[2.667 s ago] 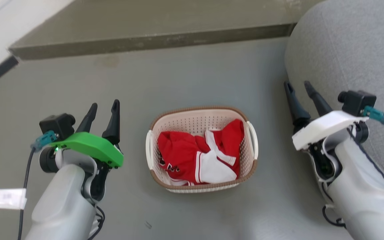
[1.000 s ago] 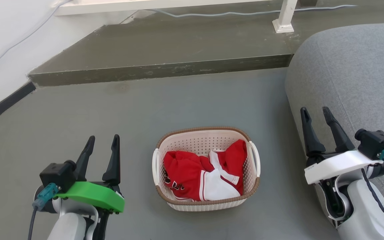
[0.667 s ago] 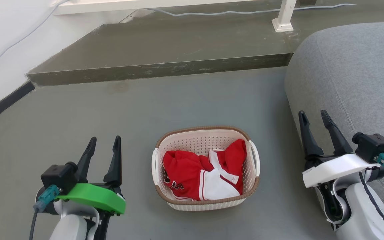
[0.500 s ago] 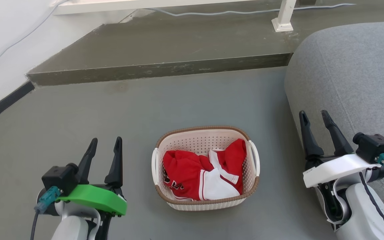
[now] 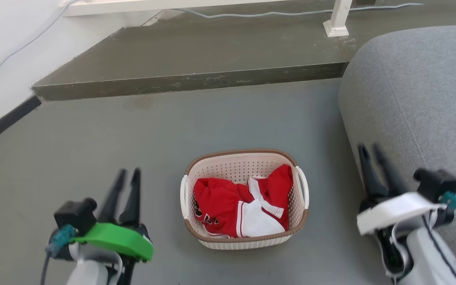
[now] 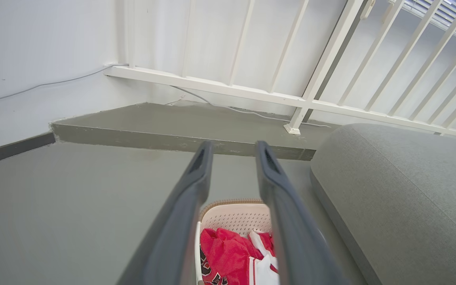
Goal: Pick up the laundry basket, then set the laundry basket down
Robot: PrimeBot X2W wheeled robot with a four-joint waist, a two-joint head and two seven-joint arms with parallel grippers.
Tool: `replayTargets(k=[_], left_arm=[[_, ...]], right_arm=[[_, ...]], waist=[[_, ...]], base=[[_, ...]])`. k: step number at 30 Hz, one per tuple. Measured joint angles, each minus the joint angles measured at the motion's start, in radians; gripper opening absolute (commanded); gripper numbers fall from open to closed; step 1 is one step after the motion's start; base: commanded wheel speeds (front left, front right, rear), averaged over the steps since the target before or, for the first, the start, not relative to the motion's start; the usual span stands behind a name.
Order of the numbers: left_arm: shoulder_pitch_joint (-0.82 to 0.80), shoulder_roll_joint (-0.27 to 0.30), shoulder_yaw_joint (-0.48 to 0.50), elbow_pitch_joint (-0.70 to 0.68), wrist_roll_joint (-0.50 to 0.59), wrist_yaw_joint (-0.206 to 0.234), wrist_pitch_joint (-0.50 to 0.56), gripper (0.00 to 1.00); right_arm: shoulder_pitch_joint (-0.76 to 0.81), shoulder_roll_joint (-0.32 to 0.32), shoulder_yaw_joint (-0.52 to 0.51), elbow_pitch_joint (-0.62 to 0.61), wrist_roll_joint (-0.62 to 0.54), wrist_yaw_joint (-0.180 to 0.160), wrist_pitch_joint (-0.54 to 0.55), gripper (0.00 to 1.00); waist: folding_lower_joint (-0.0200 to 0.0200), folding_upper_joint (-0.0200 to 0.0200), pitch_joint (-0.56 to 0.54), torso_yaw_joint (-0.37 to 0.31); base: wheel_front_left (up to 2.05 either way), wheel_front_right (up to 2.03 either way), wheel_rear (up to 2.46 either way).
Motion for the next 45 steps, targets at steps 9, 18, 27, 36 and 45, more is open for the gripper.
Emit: replayTargets(k=[9, 18, 27, 36, 45], left_arm=[[0.028, -0.004, -0.002, 0.029, -0.036, 0.000, 0.009, 0.00], [0.028, -0.005, 0.019, 0.028, -0.149, 0.000, 0.031, 0.00], [0.028, -0.005, 0.038, 0.026, -0.225, 0.000, 0.058, 0.00], [0.029, -0.005, 0.063, 0.025, -0.317, 0.000, 0.086, 0.00], [0.029, -0.005, 0.087, 0.025, -0.407, 0.000, 0.118, 0.00]], right_arm=[[0.039, 0.013, -0.003, 0.032, 0.033, 0.000, 0.009, 0.00], [0.039, 0.016, -0.025, 0.032, 0.151, 0.000, 0.038, 0.00], [0.039, 0.019, -0.041, 0.031, 0.246, 0.003, 0.064, 0.00], [0.039, 0.021, -0.065, 0.029, 0.337, 0.003, 0.094, 0.00], [0.039, 0.024, -0.087, 0.028, 0.438, 0.003, 0.124, 0.00]], waist=[[0.0001, 0.0000, -0.003, 0.001], [0.0000, 0.0000, -0.010, 0.002], [0.0000, 0.0000, -0.015, 0.003], [0.0000, 0.0000, -0.020, 0.003], [0.0001, 0.0000, -0.026, 0.004]], base=[[0.00, 0.00, 0.00], [0.00, 0.00, 0.00], [0.00, 0.00, 0.00], [0.00, 0.00, 0.00], [0.00, 0.00, 0.00]])
